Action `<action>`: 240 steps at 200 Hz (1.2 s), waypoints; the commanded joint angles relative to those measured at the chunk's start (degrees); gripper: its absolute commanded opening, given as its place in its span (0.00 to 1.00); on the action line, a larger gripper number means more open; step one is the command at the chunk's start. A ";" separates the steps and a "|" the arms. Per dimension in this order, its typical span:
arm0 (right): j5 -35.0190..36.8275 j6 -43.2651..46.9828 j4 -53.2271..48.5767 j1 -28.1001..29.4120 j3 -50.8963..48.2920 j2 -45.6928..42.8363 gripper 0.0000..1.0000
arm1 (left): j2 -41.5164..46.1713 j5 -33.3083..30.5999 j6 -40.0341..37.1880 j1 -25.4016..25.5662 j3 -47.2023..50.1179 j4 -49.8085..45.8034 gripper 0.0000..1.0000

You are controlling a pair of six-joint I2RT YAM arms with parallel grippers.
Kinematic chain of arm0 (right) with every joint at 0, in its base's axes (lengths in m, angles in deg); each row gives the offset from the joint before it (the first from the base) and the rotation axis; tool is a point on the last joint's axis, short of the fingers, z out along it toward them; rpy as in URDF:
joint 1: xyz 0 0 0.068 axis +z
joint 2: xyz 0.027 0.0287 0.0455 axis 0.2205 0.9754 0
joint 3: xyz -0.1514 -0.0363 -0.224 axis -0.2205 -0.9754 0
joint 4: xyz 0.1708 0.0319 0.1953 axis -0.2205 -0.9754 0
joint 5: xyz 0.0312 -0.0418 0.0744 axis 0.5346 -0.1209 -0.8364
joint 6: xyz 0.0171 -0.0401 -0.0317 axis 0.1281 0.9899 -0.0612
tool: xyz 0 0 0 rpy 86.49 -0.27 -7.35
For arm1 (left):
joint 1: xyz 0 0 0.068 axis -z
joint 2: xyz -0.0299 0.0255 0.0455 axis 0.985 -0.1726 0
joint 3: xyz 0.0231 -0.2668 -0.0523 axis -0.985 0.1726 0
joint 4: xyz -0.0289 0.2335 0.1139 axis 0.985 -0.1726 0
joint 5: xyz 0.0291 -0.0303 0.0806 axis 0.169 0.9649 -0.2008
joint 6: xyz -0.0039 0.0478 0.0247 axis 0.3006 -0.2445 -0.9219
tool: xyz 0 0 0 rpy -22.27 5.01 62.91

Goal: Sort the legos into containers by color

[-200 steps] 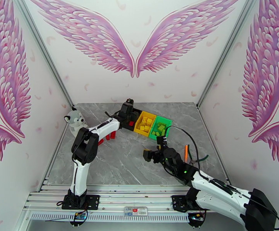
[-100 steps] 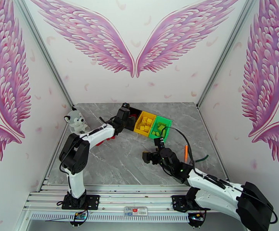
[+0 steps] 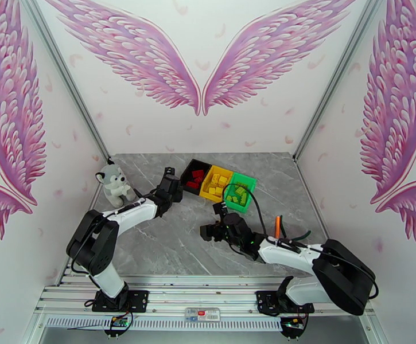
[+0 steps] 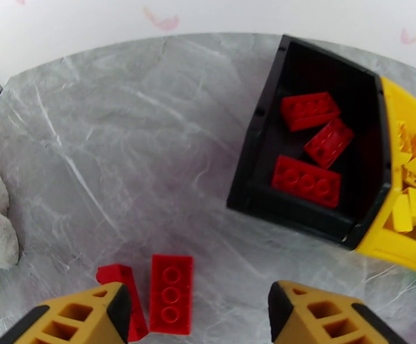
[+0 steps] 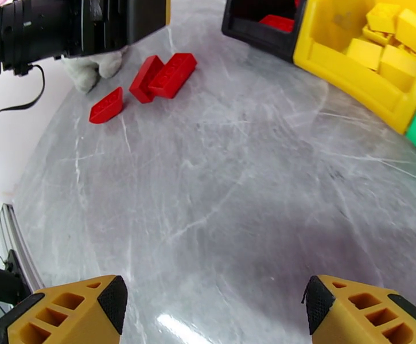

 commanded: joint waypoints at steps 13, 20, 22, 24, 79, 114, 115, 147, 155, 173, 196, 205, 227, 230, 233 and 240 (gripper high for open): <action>-4.52 -1.49 3.94 0.46 3.47 4.15 0.86 | -1.80 2.82 0.42 -2.17 0.38 -0.60 0.67; -4.81 -1.52 4.14 0.51 3.75 4.83 0.86 | -2.43 3.33 0.14 -2.49 0.02 -0.63 0.66; -4.85 -1.50 4.19 0.57 3.84 5.00 0.86 | -2.66 3.42 0.01 -2.54 -0.08 -0.70 0.66; -4.92 -1.56 4.22 0.61 3.90 5.13 0.86 | -2.85 3.57 -0.05 -2.62 -0.19 -0.81 0.66; -4.71 -1.84 4.59 0.93 3.70 5.93 0.85 | -9.10 4.67 -0.51 -3.12 -4.41 -2.59 0.64; -3.59 -1.70 3.89 0.97 2.60 4.40 0.85 | -13.09 4.71 -0.29 -3.40 -6.76 -3.20 0.64; -3.57 -1.69 3.93 0.93 2.53 4.36 0.86 | -13.20 4.71 -0.31 -3.39 -6.89 -3.22 0.64; -2.71 -1.61 3.38 0.92 1.75 2.93 0.86 | -16.02 4.50 0.01 -3.91 -8.14 -3.85 0.63; -2.66 -1.59 3.33 0.96 1.65 2.75 0.86 | -16.48 4.55 0.06 -4.08 -8.26 -3.86 0.62; -2.49 -1.56 3.19 0.93 1.56 2.48 0.86 | -16.92 4.61 0.28 -4.15 -8.16 -3.82 0.57; -2.49 -1.59 3.35 0.96 1.36 2.46 0.86 | -16.92 4.74 0.46 -3.91 -7.74 -3.60 0.53; -2.53 -1.58 3.39 0.90 1.40 2.49 0.86 | -16.92 4.58 0.31 -3.84 -7.71 -3.79 0.50; -2.44 -1.54 3.37 0.96 1.74 2.89 0.86 | -16.53 3.12 -0.23 -3.31 -7.51 -4.45 0.43; -2.47 -1.56 3.37 0.93 1.83 2.96 0.86 | -16.50 2.94 -0.31 -3.27 -7.55 -4.51 0.42; -2.48 -1.58 3.43 0.97 1.92 3.10 0.86 | -16.36 2.77 -0.33 -3.15 -7.40 -4.63 0.41; -2.57 -1.62 3.49 0.97 2.14 3.37 0.86 | -16.09 2.32 -0.46 -2.99 -7.32 -4.65 0.39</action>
